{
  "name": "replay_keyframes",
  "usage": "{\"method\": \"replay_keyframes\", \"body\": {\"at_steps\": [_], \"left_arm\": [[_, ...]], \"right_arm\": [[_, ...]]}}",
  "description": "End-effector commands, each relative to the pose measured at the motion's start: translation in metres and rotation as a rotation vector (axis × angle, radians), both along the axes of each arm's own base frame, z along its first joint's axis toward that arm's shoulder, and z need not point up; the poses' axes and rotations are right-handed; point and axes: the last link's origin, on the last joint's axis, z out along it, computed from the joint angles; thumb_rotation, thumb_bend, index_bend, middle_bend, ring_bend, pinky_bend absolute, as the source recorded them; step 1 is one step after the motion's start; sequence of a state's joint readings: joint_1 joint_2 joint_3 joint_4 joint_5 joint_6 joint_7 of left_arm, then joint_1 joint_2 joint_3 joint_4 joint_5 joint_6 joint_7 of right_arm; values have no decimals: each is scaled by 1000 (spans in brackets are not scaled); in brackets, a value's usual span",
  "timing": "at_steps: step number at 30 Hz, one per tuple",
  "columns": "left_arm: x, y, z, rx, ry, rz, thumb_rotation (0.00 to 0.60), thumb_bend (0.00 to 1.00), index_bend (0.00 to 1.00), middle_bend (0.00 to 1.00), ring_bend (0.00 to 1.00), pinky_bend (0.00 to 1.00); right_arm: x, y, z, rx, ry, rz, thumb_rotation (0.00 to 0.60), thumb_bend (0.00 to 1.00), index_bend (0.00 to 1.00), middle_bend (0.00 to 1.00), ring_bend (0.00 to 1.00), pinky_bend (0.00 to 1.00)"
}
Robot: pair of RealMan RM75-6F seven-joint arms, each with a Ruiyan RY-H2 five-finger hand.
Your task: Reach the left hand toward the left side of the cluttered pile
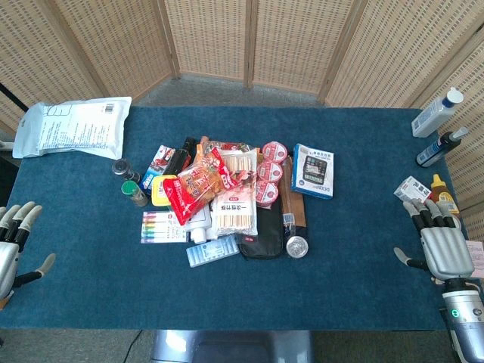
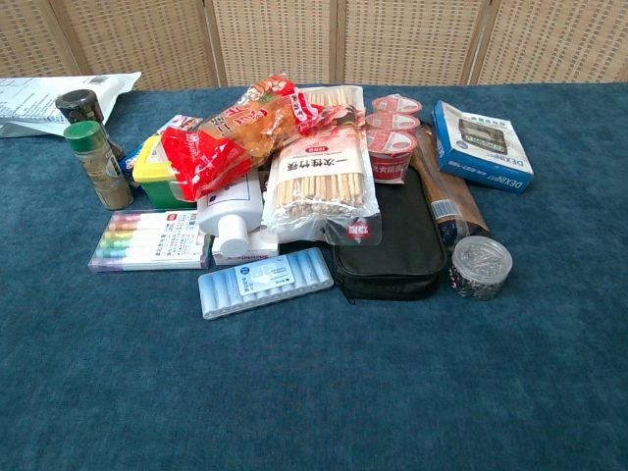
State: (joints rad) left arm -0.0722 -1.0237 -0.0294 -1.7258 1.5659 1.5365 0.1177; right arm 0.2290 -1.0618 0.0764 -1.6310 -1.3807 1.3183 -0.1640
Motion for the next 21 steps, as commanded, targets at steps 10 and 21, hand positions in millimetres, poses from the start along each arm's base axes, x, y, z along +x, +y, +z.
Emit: {"method": "replay_keyframes", "body": {"at_steps": [10, 21], "left_arm": [[2, 2, 2, -3, 6, -1, 461, 353, 28, 36, 102, 0], [24, 29, -4, -47, -23, -36, 450, 352, 4, 27, 102, 0]], "right_arm": [[-2, 1, -1, 1, -23, -6, 468, 263, 0, 90, 0, 0], [-1, -2, -5, 21, -32, -6, 468, 262, 0, 89, 0, 0]]}}
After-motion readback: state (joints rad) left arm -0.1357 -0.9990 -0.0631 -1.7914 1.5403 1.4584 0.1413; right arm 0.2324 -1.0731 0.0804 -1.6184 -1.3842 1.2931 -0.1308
